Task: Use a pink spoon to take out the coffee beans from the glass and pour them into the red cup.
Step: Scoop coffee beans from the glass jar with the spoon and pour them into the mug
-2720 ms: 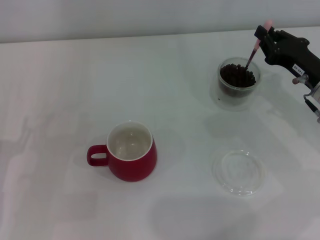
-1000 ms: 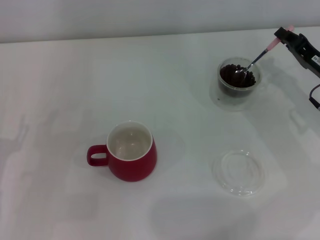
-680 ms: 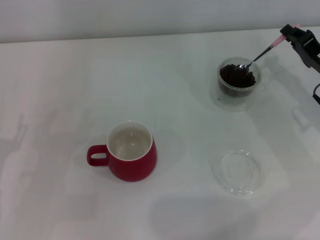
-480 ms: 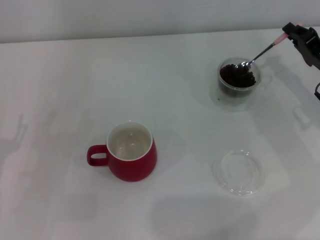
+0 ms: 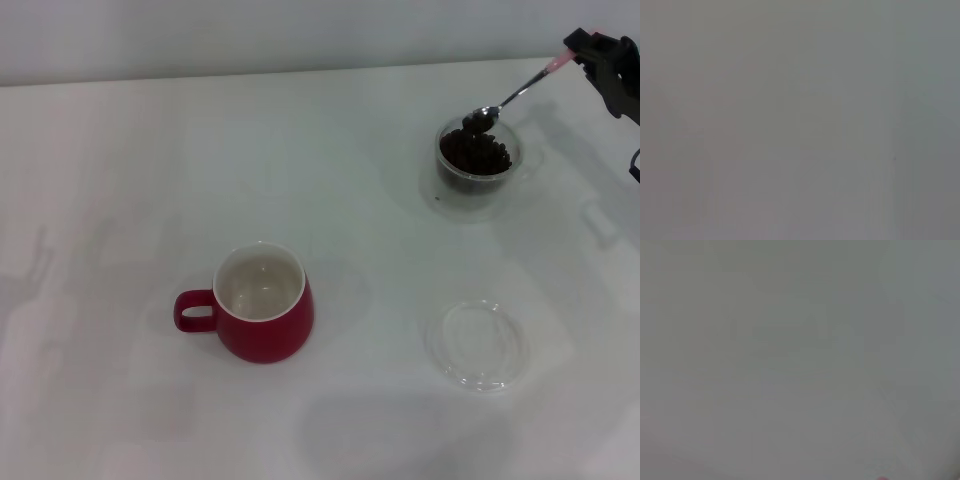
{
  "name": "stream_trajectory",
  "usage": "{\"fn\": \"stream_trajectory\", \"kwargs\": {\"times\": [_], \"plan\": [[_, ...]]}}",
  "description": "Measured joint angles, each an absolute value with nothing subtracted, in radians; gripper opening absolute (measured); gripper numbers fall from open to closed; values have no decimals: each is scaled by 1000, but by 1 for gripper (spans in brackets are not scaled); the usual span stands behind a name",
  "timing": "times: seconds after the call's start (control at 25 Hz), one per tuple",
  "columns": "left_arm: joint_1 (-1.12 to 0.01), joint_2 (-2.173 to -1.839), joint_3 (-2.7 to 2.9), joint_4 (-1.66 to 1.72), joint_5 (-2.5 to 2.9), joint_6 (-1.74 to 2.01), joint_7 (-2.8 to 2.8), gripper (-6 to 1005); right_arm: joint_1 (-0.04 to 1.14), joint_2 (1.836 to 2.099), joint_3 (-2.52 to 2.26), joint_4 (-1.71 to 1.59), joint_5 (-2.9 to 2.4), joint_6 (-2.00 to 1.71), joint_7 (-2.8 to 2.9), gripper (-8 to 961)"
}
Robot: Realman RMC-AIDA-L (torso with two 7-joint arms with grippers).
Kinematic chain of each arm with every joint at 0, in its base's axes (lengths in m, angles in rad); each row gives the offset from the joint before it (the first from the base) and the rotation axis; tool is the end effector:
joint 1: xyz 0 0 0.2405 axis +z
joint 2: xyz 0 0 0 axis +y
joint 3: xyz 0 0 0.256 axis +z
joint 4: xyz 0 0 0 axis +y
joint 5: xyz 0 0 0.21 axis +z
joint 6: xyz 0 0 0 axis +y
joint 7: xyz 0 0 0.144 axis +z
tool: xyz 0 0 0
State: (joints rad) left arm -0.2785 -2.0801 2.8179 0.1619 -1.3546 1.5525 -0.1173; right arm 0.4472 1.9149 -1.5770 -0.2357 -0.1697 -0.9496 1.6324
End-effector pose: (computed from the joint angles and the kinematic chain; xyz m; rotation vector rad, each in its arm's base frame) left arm -0.3368 0.2564 0.0012 -1.4684 -0.4106 -0.8288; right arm 0.3524 0.3694 0.0472 -1.3401 1.5844 1.3267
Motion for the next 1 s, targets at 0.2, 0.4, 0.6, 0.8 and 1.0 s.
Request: {"fn": "stream_trajectory", "kwargs": {"times": [0.2, 0.4, 0.6, 0.8, 1.0], "plan": [[-282, -2080, 2818, 162, -1354, 1552, -113, 851, 443, 1911, -1586, -256, -194, -990, 1654, 203], [-282, -2080, 2818, 162, -1354, 1552, -109, 851, 435, 1911, -1587, -287, -255, -1002, 1700, 206], [-280, -2080, 2818, 163, -1354, 1549, -109, 851, 428, 1922, -1585, -286, -264, -1008, 1707, 208], [-276, -2082, 2818, 163, -1354, 1548, -109, 851, 414, 1926, -1596, -303, -324, -1026, 1756, 211], [-283, -2082, 2818, 163, -1354, 1544, -109, 851, 409, 1936, -1597, -316, -409, -1046, 1817, 213]]}}
